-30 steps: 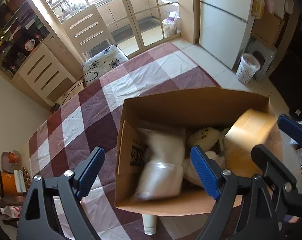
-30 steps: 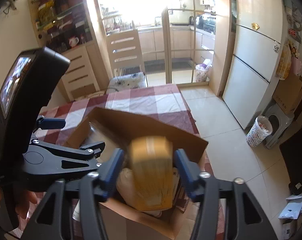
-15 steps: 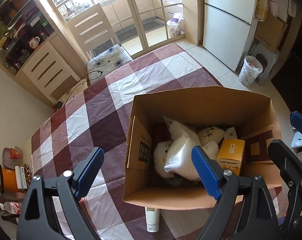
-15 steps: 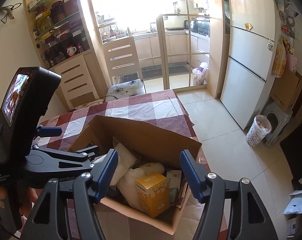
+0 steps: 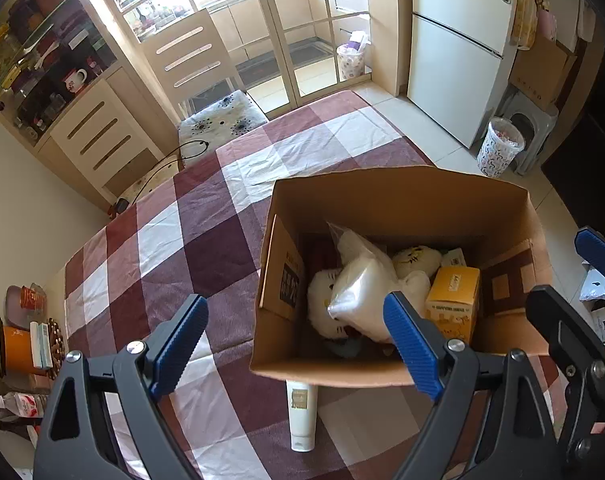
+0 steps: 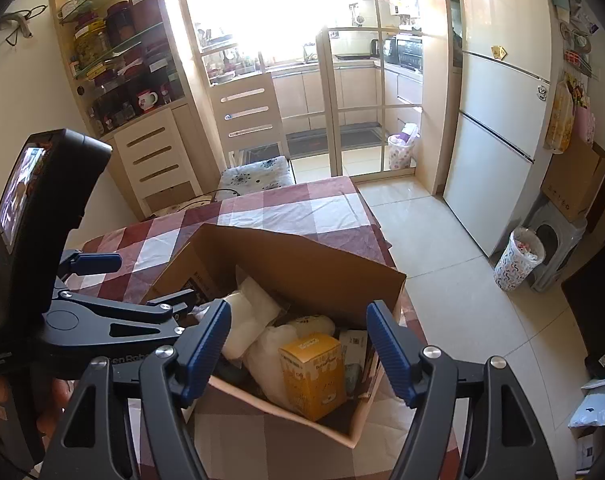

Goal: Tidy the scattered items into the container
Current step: 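Move both open tools down toward the pink roller and white lotion tube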

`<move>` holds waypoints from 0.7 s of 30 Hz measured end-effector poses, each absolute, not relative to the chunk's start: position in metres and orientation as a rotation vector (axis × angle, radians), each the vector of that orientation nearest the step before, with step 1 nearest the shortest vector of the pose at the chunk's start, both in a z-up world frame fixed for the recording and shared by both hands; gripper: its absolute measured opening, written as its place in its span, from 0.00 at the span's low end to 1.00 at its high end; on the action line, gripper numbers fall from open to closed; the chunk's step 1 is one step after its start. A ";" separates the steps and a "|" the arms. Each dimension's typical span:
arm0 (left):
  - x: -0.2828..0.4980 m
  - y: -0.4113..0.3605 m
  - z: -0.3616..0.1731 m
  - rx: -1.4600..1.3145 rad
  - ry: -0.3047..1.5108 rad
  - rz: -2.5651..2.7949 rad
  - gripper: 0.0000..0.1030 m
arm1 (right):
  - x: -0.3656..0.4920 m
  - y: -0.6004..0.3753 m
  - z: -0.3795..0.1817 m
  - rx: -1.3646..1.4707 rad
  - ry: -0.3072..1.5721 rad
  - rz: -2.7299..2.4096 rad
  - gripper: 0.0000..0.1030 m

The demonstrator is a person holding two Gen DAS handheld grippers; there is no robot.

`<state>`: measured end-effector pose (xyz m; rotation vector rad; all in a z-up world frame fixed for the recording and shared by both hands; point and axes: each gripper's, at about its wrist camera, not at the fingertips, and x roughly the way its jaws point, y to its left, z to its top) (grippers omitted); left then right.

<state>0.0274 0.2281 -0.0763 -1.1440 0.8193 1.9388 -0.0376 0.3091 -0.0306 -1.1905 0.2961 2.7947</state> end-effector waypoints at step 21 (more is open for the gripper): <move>0.069 0.177 -0.038 -1.101 0.774 2.007 0.88 | 0.022 0.293 0.002 -1.117 0.274 2.817 0.79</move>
